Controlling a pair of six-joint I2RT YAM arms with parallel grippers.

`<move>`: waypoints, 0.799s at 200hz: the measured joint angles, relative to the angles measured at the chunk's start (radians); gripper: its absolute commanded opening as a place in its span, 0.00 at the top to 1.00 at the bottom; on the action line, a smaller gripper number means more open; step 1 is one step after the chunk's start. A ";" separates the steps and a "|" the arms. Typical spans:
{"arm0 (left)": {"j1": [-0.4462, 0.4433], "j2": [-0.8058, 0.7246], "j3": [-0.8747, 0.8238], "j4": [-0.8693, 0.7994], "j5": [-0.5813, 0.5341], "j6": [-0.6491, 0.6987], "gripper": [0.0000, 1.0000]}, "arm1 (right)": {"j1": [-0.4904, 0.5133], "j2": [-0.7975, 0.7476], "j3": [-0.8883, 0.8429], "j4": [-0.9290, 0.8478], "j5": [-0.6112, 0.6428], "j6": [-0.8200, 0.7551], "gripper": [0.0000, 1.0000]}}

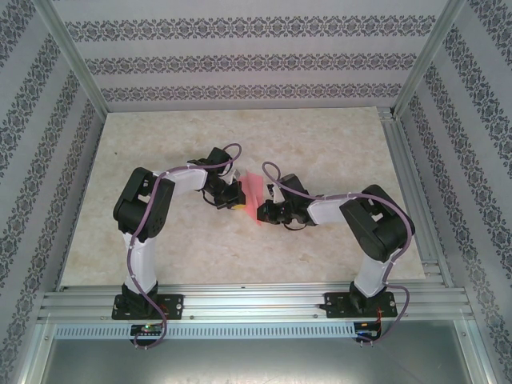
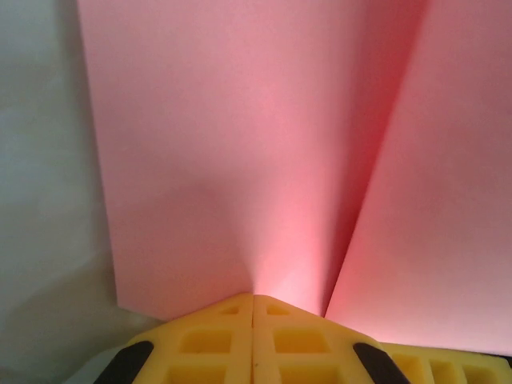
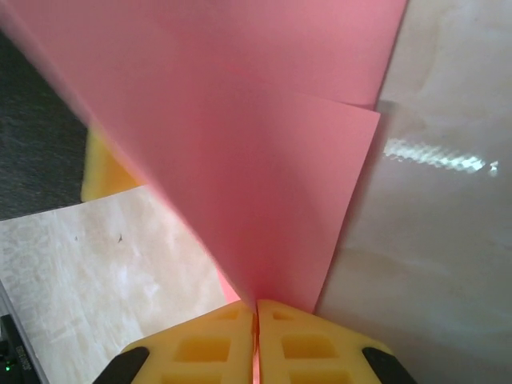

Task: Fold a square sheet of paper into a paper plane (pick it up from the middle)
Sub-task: Fourth fold the wing at the center of the table.

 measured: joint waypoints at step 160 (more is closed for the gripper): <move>0.000 0.010 0.026 -0.034 -0.015 0.020 0.91 | -0.079 0.034 -0.038 0.117 -0.153 0.050 0.90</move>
